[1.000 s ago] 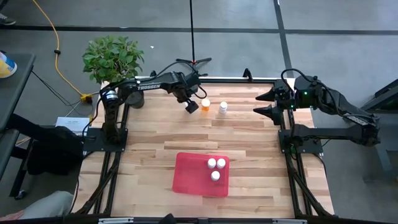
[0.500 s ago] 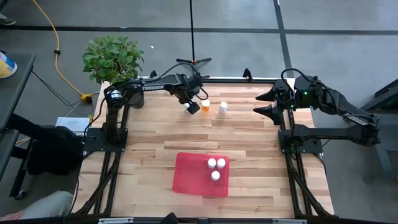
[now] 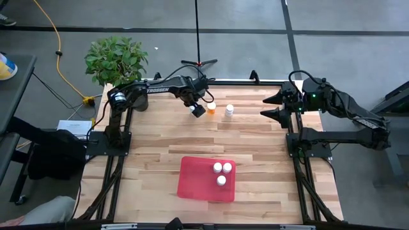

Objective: Pick and place pill bottles into a basket
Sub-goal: Put the white pill bottle into the red bin

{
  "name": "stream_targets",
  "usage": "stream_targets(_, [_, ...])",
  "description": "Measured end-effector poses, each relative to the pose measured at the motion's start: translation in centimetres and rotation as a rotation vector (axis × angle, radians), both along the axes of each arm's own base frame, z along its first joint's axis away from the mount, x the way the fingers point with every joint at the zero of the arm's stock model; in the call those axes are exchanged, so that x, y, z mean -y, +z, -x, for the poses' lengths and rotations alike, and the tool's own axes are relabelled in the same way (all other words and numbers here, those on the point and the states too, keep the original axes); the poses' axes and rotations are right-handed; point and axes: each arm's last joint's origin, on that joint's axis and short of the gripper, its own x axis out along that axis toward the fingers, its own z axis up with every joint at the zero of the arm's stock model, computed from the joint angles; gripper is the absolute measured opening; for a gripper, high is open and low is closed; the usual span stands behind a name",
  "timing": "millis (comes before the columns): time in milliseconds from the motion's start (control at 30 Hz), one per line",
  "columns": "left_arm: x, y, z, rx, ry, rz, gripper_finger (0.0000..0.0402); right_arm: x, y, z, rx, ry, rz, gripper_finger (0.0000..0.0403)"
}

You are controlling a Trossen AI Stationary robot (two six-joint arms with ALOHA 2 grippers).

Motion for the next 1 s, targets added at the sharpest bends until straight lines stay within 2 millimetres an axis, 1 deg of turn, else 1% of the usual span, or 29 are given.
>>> stream_targets(133, [0.02, 0.01, 0.03, -0.003, 0.000, 0.001, 0.0378, 0.00, -0.01, 0.00, -0.001, 0.000, 0.000, 0.0323])
stream_targets(233, [0.06, -0.01, 0.08, -0.007, -0.001, 0.009, 0.0362, 0.00, -0.03, 0.01, -0.003, 0.000, -0.001, 0.0323])
stream_targets(333, [0.07, -0.01, 0.07, -0.005, -0.002, 0.012, 0.0336, 0.00, -0.03, 0.01, -0.003, 0.000, -0.001, 0.0323])
stream_targets(767, [0.22, 0.09, 0.02, 0.023, -0.016, 0.058, 0.0199, 0.00, -0.03, 0.01, -0.003, 0.000, -0.001, 0.0323])
stream_targets(1000, [0.27, 0.11, 0.00, 0.032, -0.021, 0.075, 0.0195, 0.00, -0.03, 0.01, -0.003, 0.000, -0.001, 0.0323])
